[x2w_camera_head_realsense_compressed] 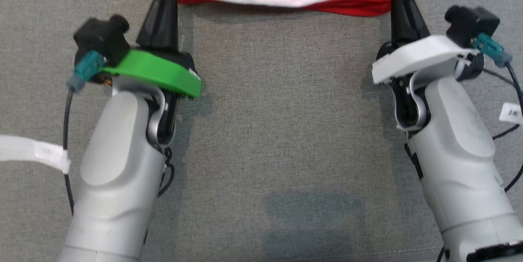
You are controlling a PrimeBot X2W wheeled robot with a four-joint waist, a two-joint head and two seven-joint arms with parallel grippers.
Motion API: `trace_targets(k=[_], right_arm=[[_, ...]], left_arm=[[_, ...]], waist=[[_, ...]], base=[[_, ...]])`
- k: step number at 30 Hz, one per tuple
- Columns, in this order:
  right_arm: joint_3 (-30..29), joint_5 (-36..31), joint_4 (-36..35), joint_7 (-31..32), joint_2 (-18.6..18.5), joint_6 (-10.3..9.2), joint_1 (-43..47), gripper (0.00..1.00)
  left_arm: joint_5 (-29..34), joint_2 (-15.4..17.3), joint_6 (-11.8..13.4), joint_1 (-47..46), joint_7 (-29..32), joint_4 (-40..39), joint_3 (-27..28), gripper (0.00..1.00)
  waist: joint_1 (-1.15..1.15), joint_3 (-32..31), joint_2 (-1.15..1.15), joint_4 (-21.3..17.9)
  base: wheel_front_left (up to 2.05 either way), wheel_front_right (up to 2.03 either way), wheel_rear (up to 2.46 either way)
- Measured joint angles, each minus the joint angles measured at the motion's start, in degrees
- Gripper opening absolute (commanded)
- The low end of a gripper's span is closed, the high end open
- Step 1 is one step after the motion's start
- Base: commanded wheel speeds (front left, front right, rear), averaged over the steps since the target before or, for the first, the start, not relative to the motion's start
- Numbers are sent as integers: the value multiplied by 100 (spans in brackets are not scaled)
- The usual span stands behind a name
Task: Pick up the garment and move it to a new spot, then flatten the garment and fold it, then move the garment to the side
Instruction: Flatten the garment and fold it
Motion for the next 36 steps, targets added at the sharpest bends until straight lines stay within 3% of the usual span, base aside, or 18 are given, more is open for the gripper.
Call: trace_targets(k=[9, 20, 29, 36], right_arm=[[4, 79, -1680, 0, -102, 0, 1986, 0], [-41, -409, -2887, 0, -148, 0, 3947, 0], [-180, -788, -3579, 0, -43, 2, 5259, 0], [-269, -844, -3559, 0, -11, 7, 5397, 0]], left_arm=[[129, -9, -1, 1930, 0, -1215, -78, 0], [257, 93, 85, 4026, 0, -2251, -66, 0], [230, 227, 472, 5141, 246, -3249, -34, 0], [202, 303, 599, 5176, 514, -3732, 9, 0]], waist=[[-1, -292, 0, -36], [-1, -873, 0, -100], [-1, -1263, 0, -19], [-1, -1334, 0, -47]], base=[[0, 0, 0], [0, 0, 0], [0, 0, 0], [0, 0, 0]])
